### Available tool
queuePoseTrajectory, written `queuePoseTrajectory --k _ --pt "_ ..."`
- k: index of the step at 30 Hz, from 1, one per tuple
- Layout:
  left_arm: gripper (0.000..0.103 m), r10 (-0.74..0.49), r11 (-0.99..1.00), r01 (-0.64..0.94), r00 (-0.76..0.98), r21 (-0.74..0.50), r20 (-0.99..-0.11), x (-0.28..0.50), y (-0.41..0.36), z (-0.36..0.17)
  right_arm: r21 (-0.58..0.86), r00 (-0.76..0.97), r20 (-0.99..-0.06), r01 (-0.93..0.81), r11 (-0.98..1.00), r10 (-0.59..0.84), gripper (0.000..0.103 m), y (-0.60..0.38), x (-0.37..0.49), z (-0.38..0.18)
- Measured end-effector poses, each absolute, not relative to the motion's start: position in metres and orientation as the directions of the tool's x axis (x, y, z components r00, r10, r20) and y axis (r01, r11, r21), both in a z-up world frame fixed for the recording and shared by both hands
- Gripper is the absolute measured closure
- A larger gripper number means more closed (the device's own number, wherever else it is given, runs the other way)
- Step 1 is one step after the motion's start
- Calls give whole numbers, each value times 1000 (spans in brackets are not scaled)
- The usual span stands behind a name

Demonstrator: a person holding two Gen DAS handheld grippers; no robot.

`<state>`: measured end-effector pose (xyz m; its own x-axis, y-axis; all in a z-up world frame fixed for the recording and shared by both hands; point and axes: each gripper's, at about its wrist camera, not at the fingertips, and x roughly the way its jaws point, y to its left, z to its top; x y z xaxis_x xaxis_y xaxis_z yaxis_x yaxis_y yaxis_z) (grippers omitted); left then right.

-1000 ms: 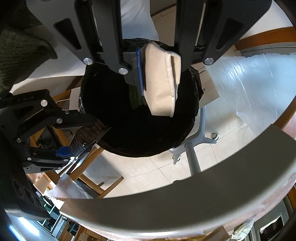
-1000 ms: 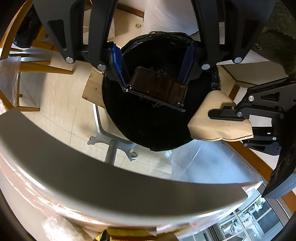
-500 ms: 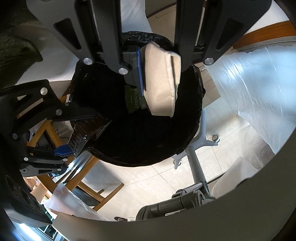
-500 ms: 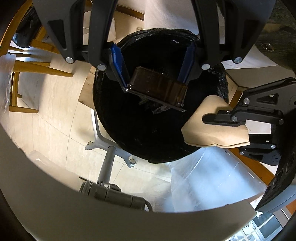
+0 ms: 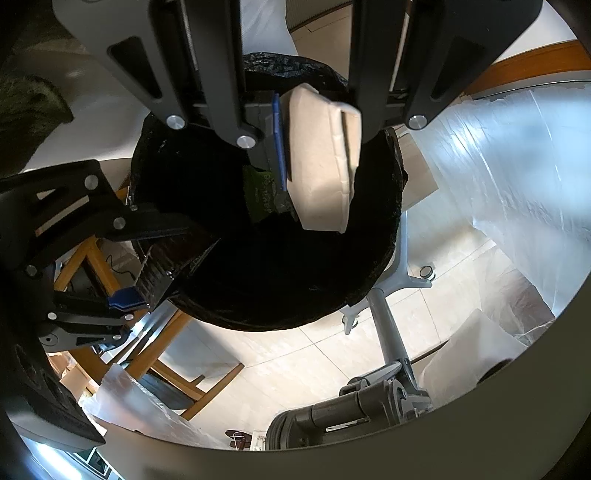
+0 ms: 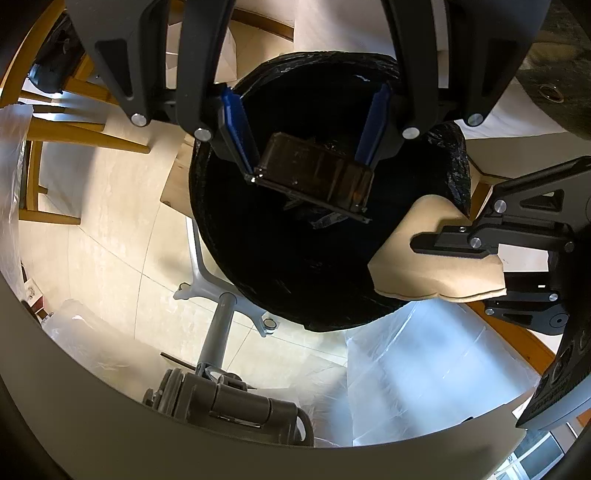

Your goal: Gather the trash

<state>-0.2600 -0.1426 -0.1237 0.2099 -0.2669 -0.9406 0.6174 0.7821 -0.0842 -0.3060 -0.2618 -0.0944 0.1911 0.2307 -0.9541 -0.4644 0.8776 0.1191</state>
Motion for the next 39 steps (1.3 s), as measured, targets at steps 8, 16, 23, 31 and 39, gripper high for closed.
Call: queuePoseTrajectory --k 8,16,23,31,39 --pt "34 -279 802 592 251 -81 -927 -264 -133 -112 155 212 -942 -416 896 261 25 -280 -306 -89" --pt "29 -299 820 566 303 -81 -905 -276 -115 -72 133 280 -925 -396 909 257 24 -310 -324 -46" --pt "12 -366 832 549 426 -85 -827 -285 -96 -2 135 445 -844 -362 922 298 15 -337 -335 31" --pt "2 -406 868 488 592 -91 -696 -264 -86 68 140 621 -723 -300 944 304 4 -353 -314 92" --pt "2 -373 901 423 642 -96 -670 -214 -96 80 139 680 -691 -210 968 247 4 -360 -245 105"
